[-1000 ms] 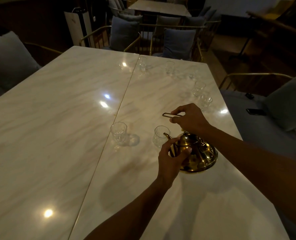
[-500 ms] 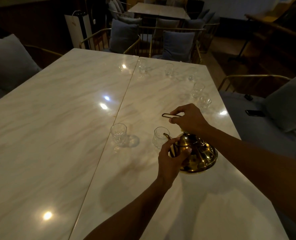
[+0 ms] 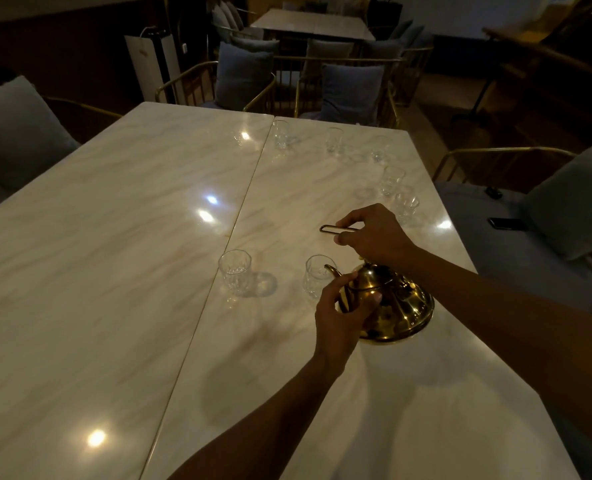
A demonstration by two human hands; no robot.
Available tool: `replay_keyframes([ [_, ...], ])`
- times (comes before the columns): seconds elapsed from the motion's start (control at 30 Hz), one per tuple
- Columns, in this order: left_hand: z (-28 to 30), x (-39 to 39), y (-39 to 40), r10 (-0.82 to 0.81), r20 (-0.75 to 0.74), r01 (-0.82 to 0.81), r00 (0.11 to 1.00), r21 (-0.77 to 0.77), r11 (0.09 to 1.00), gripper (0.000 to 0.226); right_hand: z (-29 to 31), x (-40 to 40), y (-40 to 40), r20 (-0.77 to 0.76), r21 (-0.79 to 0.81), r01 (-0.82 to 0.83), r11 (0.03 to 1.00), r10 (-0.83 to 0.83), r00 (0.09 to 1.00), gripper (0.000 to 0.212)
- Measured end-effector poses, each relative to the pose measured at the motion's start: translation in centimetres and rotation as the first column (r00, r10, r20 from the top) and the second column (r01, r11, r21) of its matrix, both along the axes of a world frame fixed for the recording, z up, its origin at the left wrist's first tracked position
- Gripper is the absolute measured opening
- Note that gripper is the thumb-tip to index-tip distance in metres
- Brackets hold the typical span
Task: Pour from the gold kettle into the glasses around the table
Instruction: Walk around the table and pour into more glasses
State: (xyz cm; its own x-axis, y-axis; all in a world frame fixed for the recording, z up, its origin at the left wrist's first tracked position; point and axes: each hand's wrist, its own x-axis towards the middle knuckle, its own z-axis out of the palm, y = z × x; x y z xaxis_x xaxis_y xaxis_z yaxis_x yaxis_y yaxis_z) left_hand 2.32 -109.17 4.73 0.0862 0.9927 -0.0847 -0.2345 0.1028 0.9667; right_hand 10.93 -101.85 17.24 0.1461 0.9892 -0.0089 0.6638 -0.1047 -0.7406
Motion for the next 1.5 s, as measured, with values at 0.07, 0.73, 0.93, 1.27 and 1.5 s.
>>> replay_keyframes([
  [0.07, -0.04, 0.03, -0.01, -0.003, 0.008, 0.003, 1.0, -0.006, 1.0, 0.049, 0.04, 0.03, -0.08, 0.002, -0.002, 0.002, 1.0, -0.002, 1.0, 0.025],
  [0.73, -0.43, 0.19, -0.08, -0.01, -0.008, 0.009, 1.0, -0.032, 0.999, 0.053, -0.12, 0.08, -0.55, 0.028, 0.013, -0.006, 1.0, 0.005, 1.0, 0.026],
  [0.93, -0.52, 0.24, -0.34, -0.027, -0.024, 0.026, 0.999, -0.024, 0.999, 0.054, -0.43, 0.08, -0.6, 0.019, 0.008, -0.01, 1.0, 0.01, 1.0, 0.027],
  [1.27, -0.33, 0.37, -0.3, -0.033, -0.044, 0.032, 0.998, -0.021, 0.999, 0.062, -0.09, 0.2, -0.71, 0.041, 0.003, -0.009, 1.0, 0.009, 0.999, 0.026],
  [1.5, -0.08, 0.47, -0.2, -0.016, -0.043, 0.015, 0.999, -0.011, 1.0, 0.062, 0.27, 0.26, -0.62, 0.052, 0.023, -0.014, 1.0, 0.012, 0.999, 0.027],
])
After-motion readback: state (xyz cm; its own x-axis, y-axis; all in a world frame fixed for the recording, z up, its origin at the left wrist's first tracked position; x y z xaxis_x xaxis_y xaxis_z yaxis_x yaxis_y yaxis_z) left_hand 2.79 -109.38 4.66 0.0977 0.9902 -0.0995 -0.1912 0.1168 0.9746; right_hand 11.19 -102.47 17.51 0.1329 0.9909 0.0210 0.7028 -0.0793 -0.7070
